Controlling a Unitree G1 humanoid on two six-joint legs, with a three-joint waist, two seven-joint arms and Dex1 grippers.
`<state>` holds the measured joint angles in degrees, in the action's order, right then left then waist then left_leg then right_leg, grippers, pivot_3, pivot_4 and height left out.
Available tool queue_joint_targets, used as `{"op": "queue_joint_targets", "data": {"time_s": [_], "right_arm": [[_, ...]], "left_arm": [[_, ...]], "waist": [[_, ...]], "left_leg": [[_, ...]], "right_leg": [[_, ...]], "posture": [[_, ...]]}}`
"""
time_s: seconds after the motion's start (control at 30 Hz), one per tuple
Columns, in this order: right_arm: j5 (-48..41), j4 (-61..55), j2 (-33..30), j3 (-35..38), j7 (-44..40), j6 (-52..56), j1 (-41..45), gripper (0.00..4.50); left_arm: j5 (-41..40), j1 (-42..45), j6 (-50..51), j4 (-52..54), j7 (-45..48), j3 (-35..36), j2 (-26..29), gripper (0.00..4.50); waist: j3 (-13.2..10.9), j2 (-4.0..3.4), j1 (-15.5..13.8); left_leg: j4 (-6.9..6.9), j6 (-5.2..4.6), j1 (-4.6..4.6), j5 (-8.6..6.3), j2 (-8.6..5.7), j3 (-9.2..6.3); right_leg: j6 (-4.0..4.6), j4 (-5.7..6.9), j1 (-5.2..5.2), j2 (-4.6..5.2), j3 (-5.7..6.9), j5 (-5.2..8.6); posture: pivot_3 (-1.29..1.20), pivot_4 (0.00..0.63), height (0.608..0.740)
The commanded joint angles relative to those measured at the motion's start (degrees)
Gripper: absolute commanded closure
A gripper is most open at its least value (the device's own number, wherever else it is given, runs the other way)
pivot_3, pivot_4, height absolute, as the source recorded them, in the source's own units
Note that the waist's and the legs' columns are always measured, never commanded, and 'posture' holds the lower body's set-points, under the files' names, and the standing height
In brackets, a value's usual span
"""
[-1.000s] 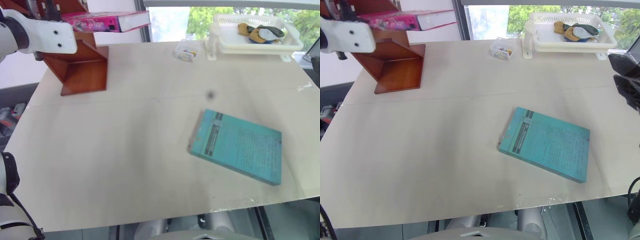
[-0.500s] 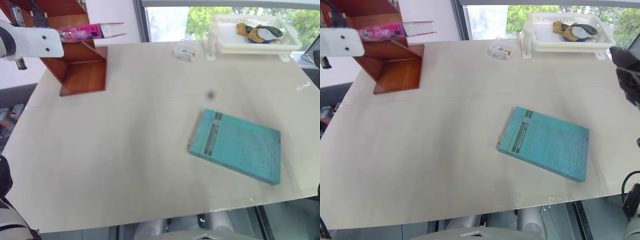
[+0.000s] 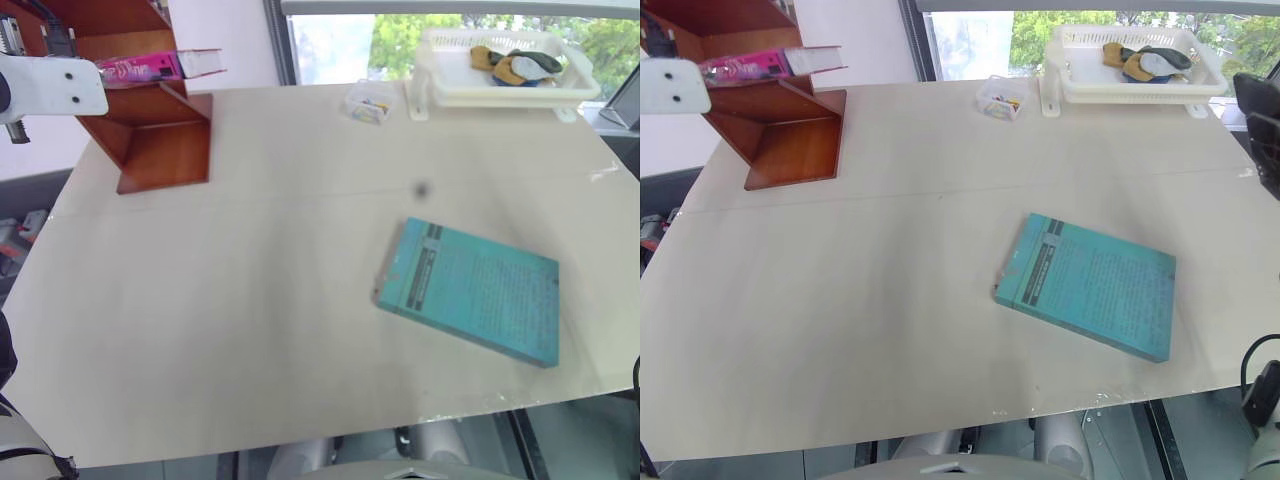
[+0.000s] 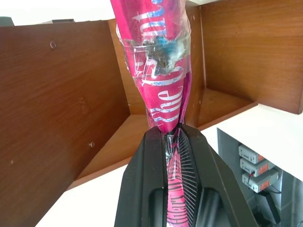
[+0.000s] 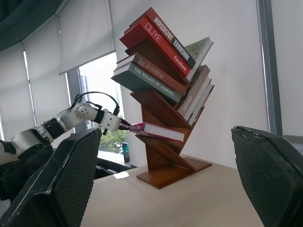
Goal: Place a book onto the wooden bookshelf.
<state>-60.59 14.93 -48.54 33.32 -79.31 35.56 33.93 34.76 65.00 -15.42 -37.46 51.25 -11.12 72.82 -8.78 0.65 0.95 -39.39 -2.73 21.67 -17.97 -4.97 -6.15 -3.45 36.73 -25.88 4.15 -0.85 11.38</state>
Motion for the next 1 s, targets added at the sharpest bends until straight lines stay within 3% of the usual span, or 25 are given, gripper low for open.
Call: {"op": "queue_joint_targets", "data": {"time_s": [0.03,0.73,0.8,0.83,1.0], "right_arm": [[-1.2,-2.3,-0.7,1.7,0.4,-0.1,0.8,0.00],[-1.3,-4.2,0.4,1.7,1.6,-0.4,0.2,0.00],[-1.5,-4.5,0.5,1.9,1.8,-0.3,-0.1,0.00],[-1.5,-4.6,0.5,2.0,1.9,-0.3,-0.2,0.00],[-1.5,-4.9,0.7,2.2,2.2,-0.4,-0.5,0.00]], "left_arm": [[0.5,1.9,0.3,0.2,0.4,0.7,1.9,4.49],[5.6,8.5,1.4,-4.9,-1.7,-2.1,0.4,4.49],[5.6,8.4,1.6,-5.2,-1.0,-2.3,0.4,3.51],[5.7,8.4,1.8,-5.3,-1.1,-2.4,0.3,3.26],[7.1,8.6,3.4,-6.4,-0.9,-2.9,0.6,0.66]], "waist": [[0.0,0.00,0.0],[0.0,0.01,0.1],[0.0,0.01,0.1],[0.0,0.01,0.1],[0.0,0.01,0.1]], "left_leg": [[0.00,0.00,0.00,0.00,0.00,0.00],[-0.04,0.00,0.02,0.00,-0.01,-0.01],[-0.05,0.00,0.02,0.00,-0.01,-0.01],[-0.04,0.00,0.02,0.00,-0.01,-0.01],[-0.06,0.00,0.02,0.00,-0.02,0.00]], "right_leg": [[0.00,0.00,0.00,0.00,0.00,0.00],[0.00,0.02,-0.01,0.00,0.02,0.00],[0.00,0.03,-0.02,0.00,0.02,0.00],[0.00,0.03,-0.02,0.00,0.02,0.00],[0.00,0.04,-0.02,-0.01,0.02,0.00]], "posture": [[0.00,0.150,0.740],[0.00,0.150,0.740],[0.00,0.150,0.740],[0.00,0.150,0.740],[0.00,0.150,0.740]]}}
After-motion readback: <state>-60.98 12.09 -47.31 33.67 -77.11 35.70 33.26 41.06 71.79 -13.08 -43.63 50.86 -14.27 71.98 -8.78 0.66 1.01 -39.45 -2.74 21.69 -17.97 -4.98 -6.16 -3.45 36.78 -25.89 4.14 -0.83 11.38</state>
